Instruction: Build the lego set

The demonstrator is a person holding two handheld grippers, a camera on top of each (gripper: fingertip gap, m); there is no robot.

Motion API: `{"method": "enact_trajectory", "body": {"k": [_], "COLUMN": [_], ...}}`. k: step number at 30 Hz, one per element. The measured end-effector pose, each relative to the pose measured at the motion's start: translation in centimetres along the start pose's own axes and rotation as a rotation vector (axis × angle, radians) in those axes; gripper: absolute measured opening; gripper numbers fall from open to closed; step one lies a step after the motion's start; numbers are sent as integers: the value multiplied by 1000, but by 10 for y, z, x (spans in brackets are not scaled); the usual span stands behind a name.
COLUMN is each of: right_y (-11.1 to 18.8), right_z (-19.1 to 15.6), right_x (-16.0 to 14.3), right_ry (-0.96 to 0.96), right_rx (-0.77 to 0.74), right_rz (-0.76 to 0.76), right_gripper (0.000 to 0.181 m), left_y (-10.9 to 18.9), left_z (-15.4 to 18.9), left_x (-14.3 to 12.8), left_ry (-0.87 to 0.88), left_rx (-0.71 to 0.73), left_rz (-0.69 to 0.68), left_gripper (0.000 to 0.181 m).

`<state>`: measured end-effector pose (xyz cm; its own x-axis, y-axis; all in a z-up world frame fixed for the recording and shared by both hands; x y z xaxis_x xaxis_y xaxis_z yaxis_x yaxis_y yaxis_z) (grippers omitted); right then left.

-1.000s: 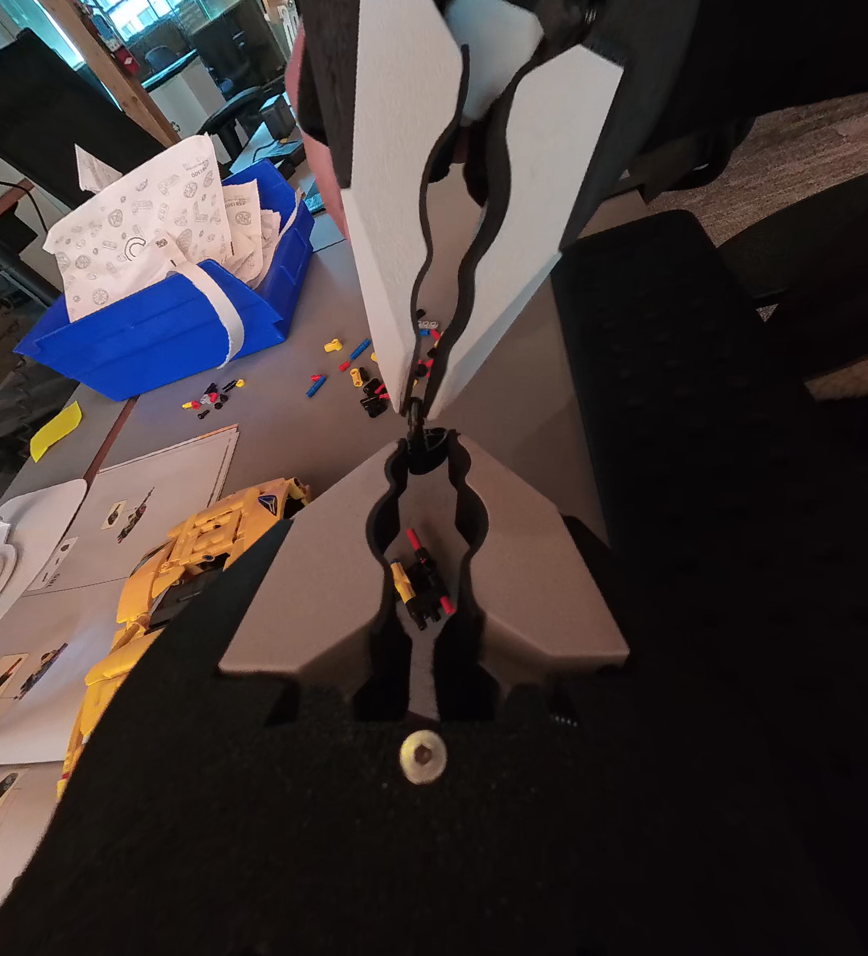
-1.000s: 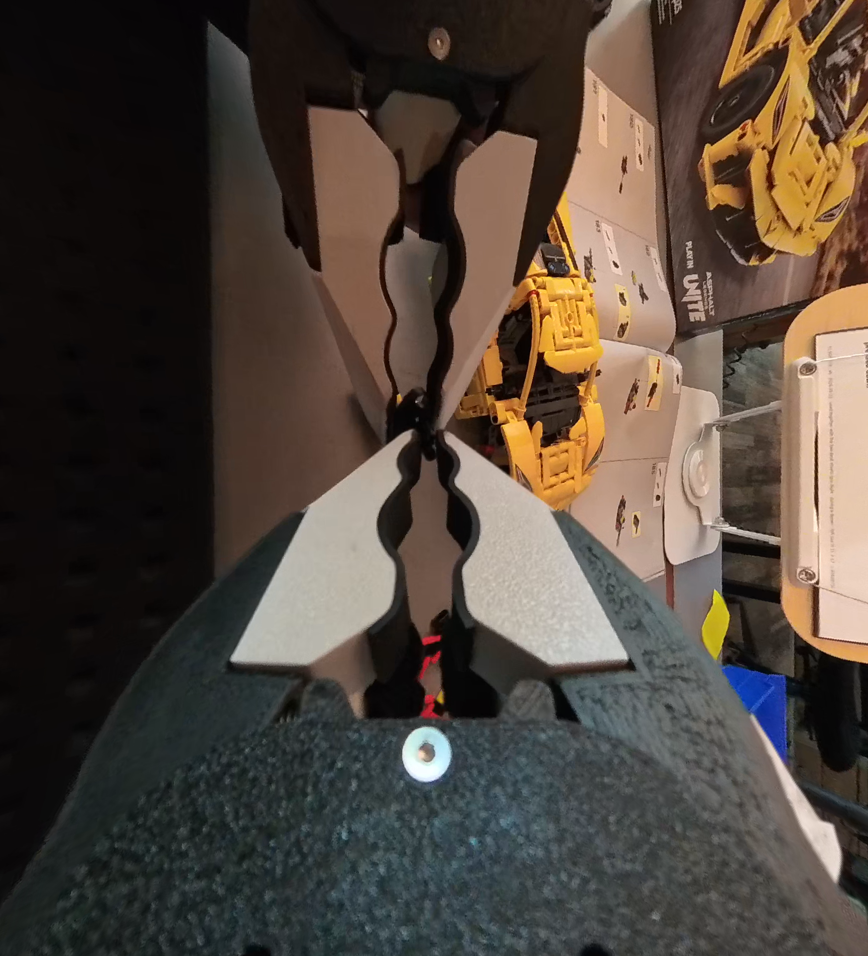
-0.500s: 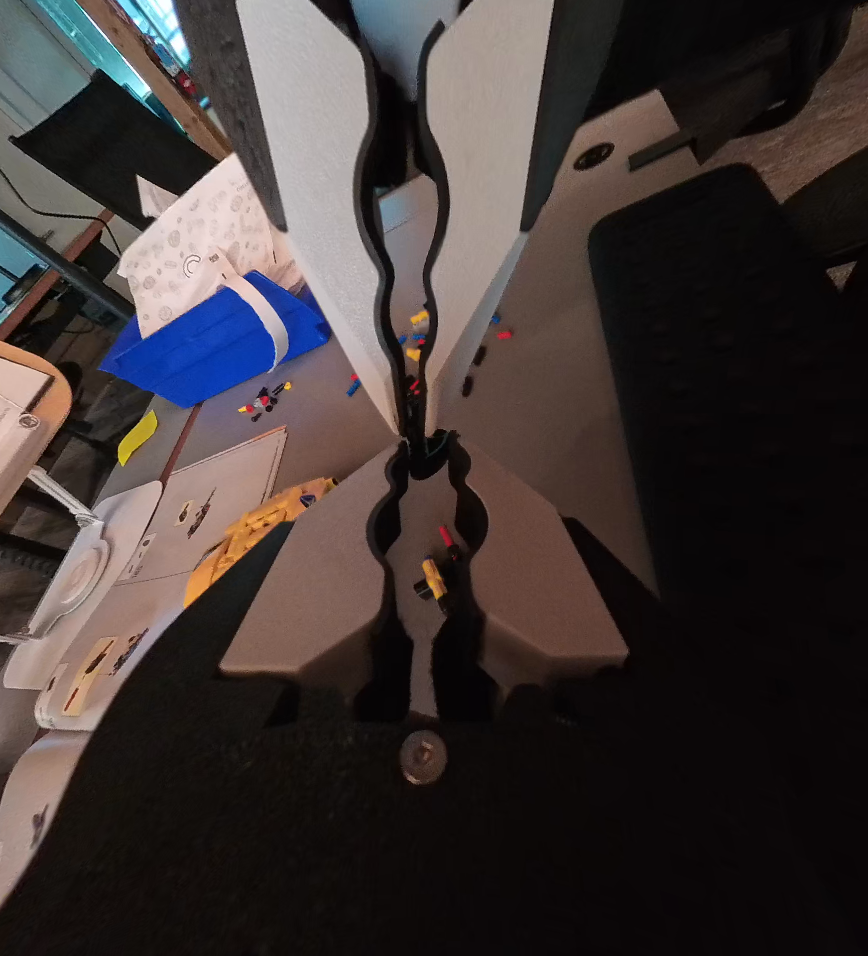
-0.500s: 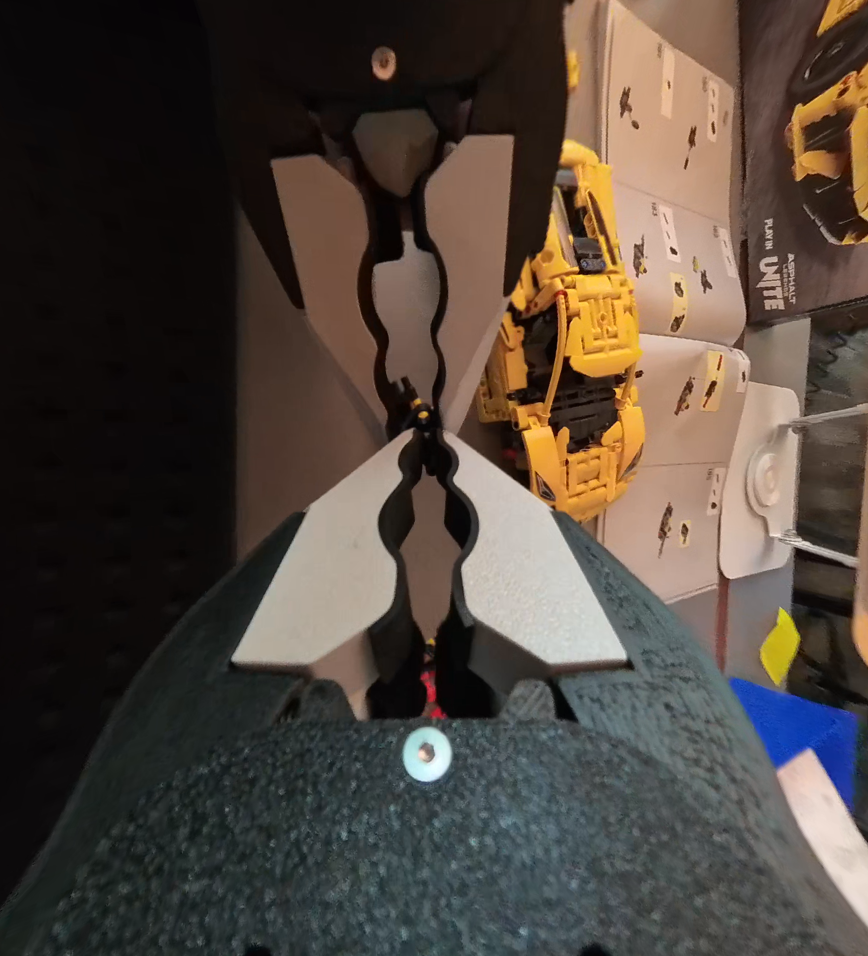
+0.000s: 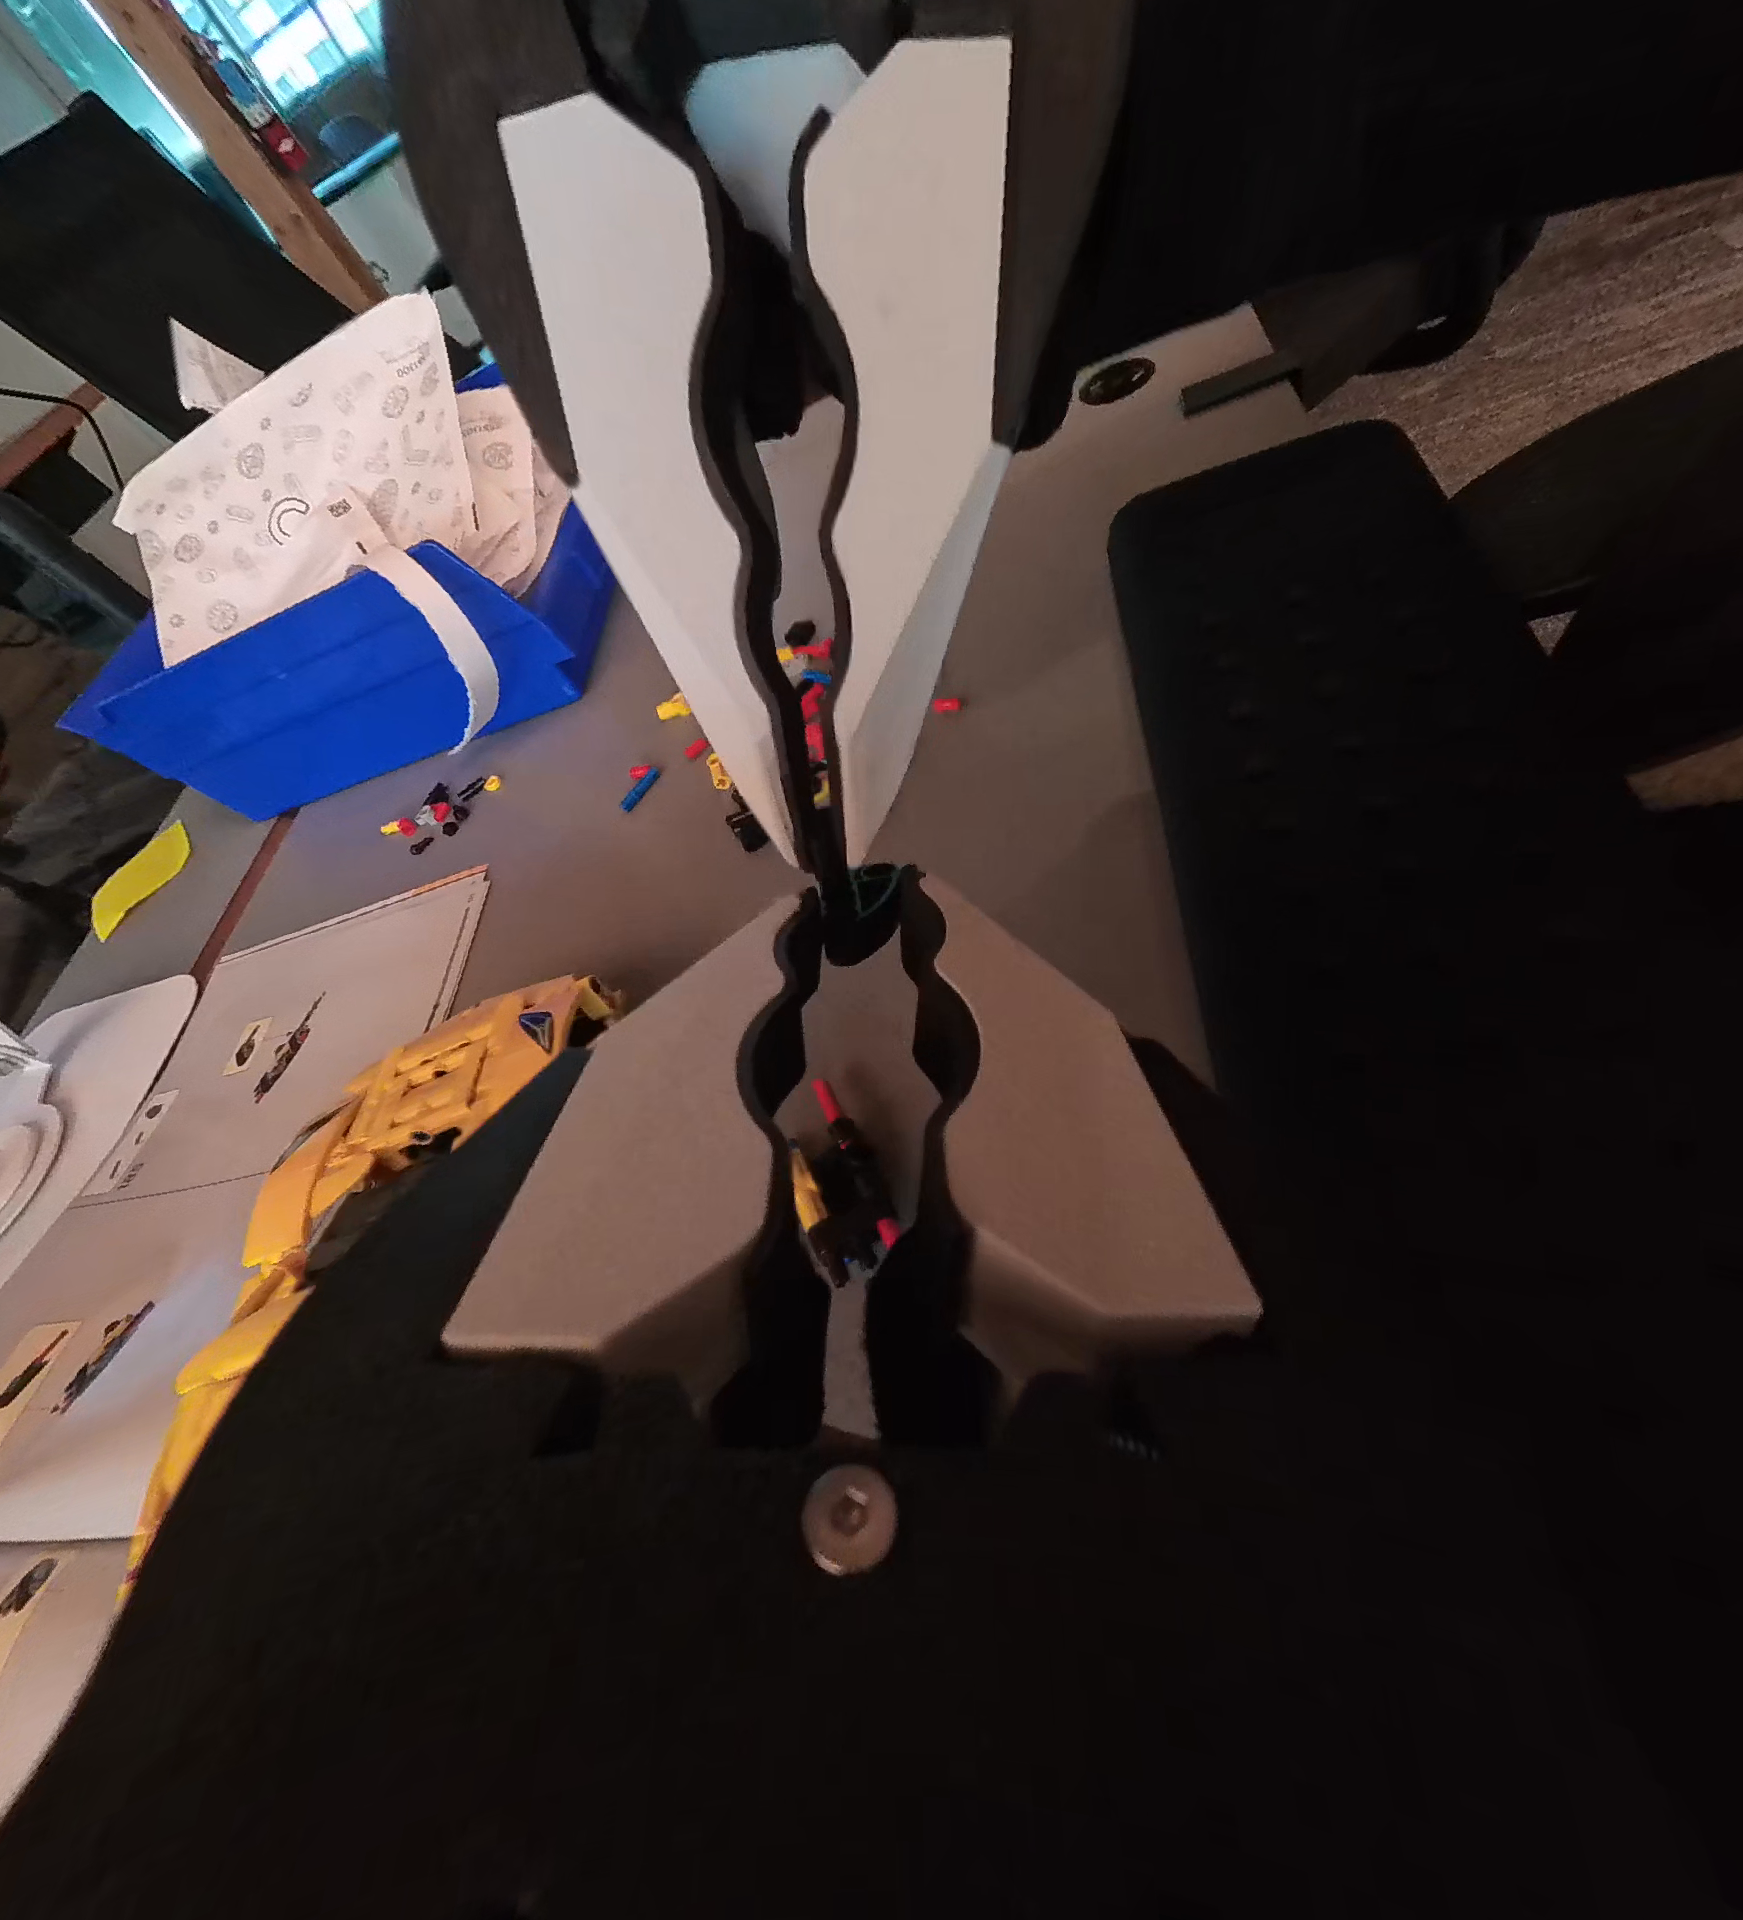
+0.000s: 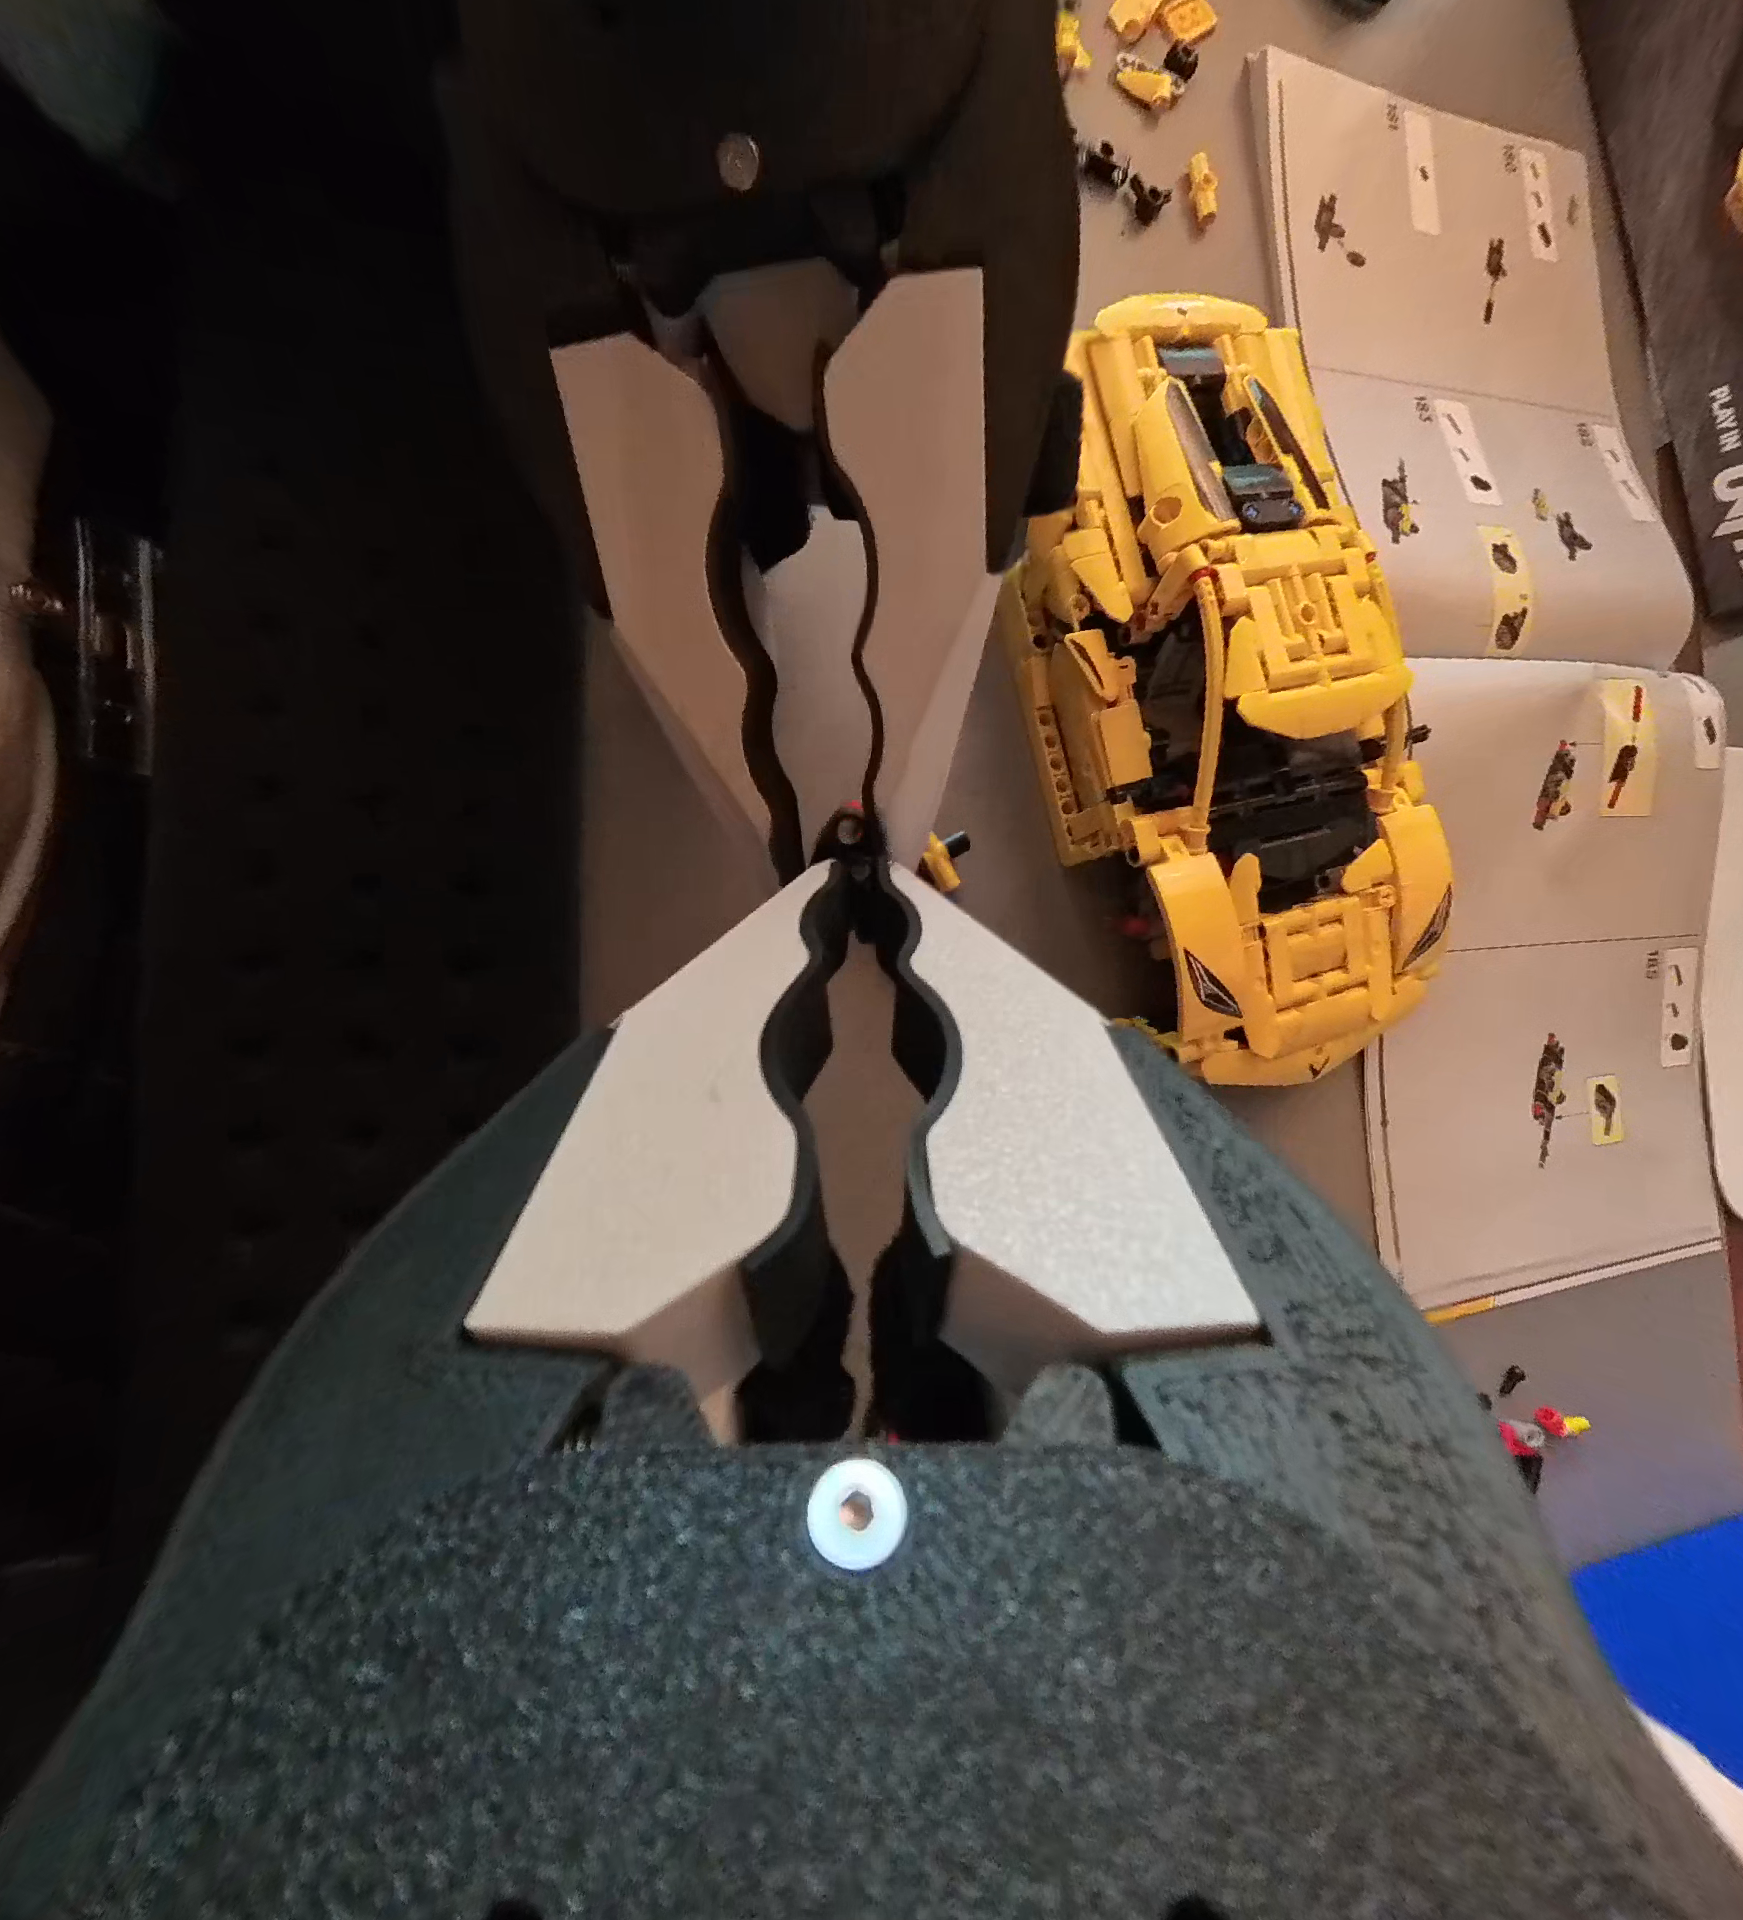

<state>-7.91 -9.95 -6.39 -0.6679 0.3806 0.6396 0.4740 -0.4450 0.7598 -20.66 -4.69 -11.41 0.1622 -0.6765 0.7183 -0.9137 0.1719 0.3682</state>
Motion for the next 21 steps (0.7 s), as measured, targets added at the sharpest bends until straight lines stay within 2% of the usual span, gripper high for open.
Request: {"method": "enact_trajectory", "body": {"k": [18, 21], "right_y": [-1, -2], "right_z": [6, 9], "right_x": [-4, -3], "right_ry": [-74, -109], "right_rx": [63, 71], "right_rz": [19, 9], "right_gripper": [3, 3], "left_y": [-1, -2], "left_z": [0, -3], "left_x": [0, -4], "left_ry": [36, 86], "left_rx": [-16, -34], "left_rz": [15, 23], "left_gripper": [13, 14]}}
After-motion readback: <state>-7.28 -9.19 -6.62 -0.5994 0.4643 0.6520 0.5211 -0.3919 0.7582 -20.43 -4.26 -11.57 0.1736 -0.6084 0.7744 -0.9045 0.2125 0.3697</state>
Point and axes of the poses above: each gripper's, where its closed fingertips meet, y back along the fingers, x out of its top, z = x × y across the jaws, the point moved 10 cm from there along y, back along the fingers, and after that the axes turned 15 degrees about -y, right-handed, at the moved point
